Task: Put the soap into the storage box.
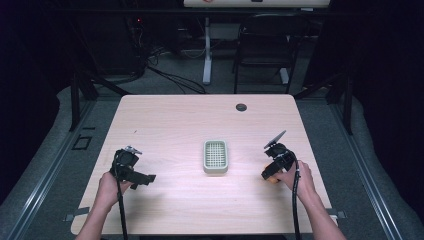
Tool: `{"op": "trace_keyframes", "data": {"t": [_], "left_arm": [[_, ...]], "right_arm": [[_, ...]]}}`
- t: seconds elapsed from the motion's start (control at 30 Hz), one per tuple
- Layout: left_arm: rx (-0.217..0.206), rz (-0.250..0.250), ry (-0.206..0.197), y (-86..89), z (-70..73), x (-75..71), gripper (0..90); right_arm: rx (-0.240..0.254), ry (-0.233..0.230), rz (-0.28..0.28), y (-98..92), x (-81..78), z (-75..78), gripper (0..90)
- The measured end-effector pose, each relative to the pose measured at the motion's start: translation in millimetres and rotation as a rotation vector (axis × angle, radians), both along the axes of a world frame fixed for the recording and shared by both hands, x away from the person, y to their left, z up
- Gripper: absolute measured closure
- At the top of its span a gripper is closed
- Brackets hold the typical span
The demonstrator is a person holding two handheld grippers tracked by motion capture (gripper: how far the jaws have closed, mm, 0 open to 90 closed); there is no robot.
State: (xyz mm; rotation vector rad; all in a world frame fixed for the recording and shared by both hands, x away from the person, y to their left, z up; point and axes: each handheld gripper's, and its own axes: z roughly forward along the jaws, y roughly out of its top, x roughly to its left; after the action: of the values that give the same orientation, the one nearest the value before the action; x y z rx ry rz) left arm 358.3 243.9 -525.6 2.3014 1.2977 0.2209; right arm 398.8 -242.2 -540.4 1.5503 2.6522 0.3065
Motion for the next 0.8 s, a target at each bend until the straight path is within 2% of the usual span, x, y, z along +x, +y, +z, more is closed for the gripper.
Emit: {"op": "trace_keyframes", "data": {"t": [0.07, 0.23, 0.27, 0.3, 0.4, 0.43, 0.5, 0.53, 0.57, 0.6, 0.63, 0.67, 0.73, 0.8], "left_arm": [[0.0, -0.001, 0.001, -0.2, 0.0, 0.0, 0.0], [0.0, -0.002, 0.002, -0.5, -0.2, 0.0, 0.0], [-0.002, -0.004, 0.005, -0.6, -0.3, 0.1, 0.0], [-0.001, -0.005, 0.005, -0.6, -0.3, 0.0, 0.0], [0.0, -0.004, 0.004, -0.6, -0.4, 0.0, 0.0], [0.001, -0.004, 0.005, -0.4, -0.3, 0.0, 0.0], [0.001, -0.004, 0.003, -0.6, -0.4, 0.0, 0.0], [0.001, -0.005, 0.004, -0.7, -0.3, 0.0, 0.0], [0.001, -0.005, 0.004, -0.7, -0.4, 0.0, 0.0], [0.0, -0.005, 0.005, -0.8, -0.5, 0.0, 0.0], [0.0, -0.005, 0.005, -0.8, -0.5, 0.0, 0.0], [0.001, -0.005, 0.004, -0.7, -0.4, 0.0, 0.0], [0.001, -0.004, 0.004, -1.0, -0.4, -0.1, 0.0], [0.003, -0.005, 0.005, -1.3, -0.5, -0.2, 0.0]], "right_arm": [[-0.016, 0.01, 0.008, 0.4, 0.8, 0.6, 24.1], [-0.015, 0.015, -0.001, 1.3, 1.4, -2.8, 24.1], [-0.029, 0.032, 0.013, 0.7, 2.5, -1.8, 24.1], [0.006, 0.006, -0.026, 2.1, 0.5, -5.6, 24.1], [-0.018, 0.033, -0.006, 1.0, 2.2, -4.3, 24.2], [0.04, -0.013, -0.061, 2.6, -0.8, -10.1, 24.4], [-0.024, 0.042, -0.001, 0.3, 3.0, -4.4, 24.5], [-0.024, 0.042, -0.001, 0.3, 3.0, -4.4, 24.5], [0.021, 0.014, -0.041, 1.4, 1.0, -8.3, 24.6], [-0.016, 0.047, -0.004, -0.1, 3.3, -4.8, 24.5], [-0.016, 0.047, -0.004, -0.1, 3.3, -4.8, 24.5], [0.017, 0.022, -0.038, 0.9, 1.5, -8.0, 24.5], [-0.009, 0.049, -0.011, -0.6, 3.6, -6.1, 24.7], [-0.006, 0.052, -0.016, -0.5, 4.0, -6.4, 24.7]]}}
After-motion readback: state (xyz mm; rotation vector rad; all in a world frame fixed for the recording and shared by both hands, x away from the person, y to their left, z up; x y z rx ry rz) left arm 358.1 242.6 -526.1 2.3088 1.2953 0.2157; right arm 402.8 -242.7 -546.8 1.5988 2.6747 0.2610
